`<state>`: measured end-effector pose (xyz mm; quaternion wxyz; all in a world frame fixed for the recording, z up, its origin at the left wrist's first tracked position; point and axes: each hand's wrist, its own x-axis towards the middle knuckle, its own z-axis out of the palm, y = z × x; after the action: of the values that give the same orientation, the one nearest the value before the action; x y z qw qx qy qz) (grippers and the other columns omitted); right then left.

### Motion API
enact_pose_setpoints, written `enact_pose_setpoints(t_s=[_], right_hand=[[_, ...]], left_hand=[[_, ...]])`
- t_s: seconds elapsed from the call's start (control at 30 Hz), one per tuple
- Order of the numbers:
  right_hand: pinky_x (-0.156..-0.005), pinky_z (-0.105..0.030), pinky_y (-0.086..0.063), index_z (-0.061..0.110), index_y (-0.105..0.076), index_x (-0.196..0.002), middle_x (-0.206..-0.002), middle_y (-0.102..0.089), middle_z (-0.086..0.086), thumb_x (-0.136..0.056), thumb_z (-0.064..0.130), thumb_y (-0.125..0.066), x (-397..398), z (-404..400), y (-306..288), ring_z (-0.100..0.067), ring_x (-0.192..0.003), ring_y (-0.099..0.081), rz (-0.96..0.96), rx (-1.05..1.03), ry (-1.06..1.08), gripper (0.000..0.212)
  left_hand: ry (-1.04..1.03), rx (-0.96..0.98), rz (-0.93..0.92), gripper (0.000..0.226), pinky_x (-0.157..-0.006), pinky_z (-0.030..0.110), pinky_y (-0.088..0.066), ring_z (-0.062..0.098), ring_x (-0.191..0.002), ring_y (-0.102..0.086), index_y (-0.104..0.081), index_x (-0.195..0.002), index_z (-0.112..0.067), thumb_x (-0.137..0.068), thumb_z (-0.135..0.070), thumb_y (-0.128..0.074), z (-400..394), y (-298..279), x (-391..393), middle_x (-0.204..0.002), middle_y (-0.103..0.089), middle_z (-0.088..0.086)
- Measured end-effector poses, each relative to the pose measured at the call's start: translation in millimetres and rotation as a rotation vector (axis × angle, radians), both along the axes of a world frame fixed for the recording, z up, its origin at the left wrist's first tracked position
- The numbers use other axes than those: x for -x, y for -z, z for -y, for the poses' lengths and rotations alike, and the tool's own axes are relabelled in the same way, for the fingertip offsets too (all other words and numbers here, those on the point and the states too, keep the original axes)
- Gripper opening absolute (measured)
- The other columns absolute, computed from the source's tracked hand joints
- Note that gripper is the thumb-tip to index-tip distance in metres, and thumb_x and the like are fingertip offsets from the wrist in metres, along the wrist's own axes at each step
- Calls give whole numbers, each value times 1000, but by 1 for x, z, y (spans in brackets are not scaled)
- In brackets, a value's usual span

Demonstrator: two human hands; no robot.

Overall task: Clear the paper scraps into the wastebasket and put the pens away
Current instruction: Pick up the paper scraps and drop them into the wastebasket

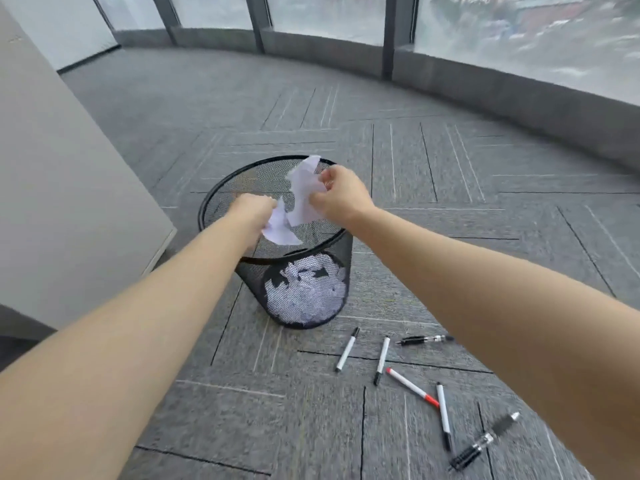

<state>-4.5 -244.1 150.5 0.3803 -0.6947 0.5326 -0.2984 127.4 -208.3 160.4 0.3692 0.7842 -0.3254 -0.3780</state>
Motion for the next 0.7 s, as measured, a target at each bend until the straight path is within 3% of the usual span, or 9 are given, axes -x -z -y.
enact_pose_setpoints(t_s=[0.07,0.2,0.3,0.4,0.5,0.6,0.7], right_hand=[[-88,-33,-46,12,-57,-118,-116,-63,-6,-86,12,-55,-7,-4,11,-23,-105,-59,-184,60,-61,32],[-91,-34,-49,13,-66,-109,-111,-68,-4,-89,15,-55,-6,-11,21,-20,-102,-62,-299,182,-122,23],[-88,-31,-48,14,-69,-98,-106,-68,-2,-90,21,-56,2,-19,21,-17,-99,-61,-257,277,-120,17],[-87,-22,-39,13,-69,-95,-109,-61,-1,-90,25,-58,28,-36,25,-11,-99,-54,-86,378,-34,17],[-89,-17,-37,11,-66,-93,-104,-56,2,-90,22,-58,83,-58,47,-8,-98,-52,45,400,111,14],[-90,-24,-39,8,-65,-96,-101,-56,1,-91,19,-57,158,-69,96,-14,-99,-54,-60,242,235,15],[-92,-35,-43,9,-63,-106,-114,-62,-9,-90,21,-56,236,-72,157,-25,-108,-57,-308,-99,316,22]], left_hand=[[65,-55,-104,37,-69,29,-48,20,-78,-56,-47,-131,0,-97,-15,-47,-10,5,-4,-113,-59,12],[103,-55,-8,43,-103,42,-38,24,-118,-50,-47,-133,-4,-94,-21,-52,-13,12,-7,-134,-52,12],[169,78,123,17,-89,33,-44,20,-102,-56,-65,-102,-10,-90,-11,-53,-13,16,-3,-113,-63,12],[212,297,320,19,-80,28,-49,16,-93,-65,-67,-98,-18,-89,-11,-52,-24,19,13,-97,-70,0],[299,562,572,19,-69,14,-43,7,-74,-58,-67,-95,-15,-89,-8,-50,-49,28,43,-88,-65,-4],[626,635,687,18,-70,16,-38,13,-74,-55,-68,-93,-8,-86,-4,-52,-76,57,80,-87,-66,4],[1000,559,850,27,-73,33,-51,27,-78,-63,-69,-86,-9,-82,-15,-42,-90,95,109,-84,-68,7]])
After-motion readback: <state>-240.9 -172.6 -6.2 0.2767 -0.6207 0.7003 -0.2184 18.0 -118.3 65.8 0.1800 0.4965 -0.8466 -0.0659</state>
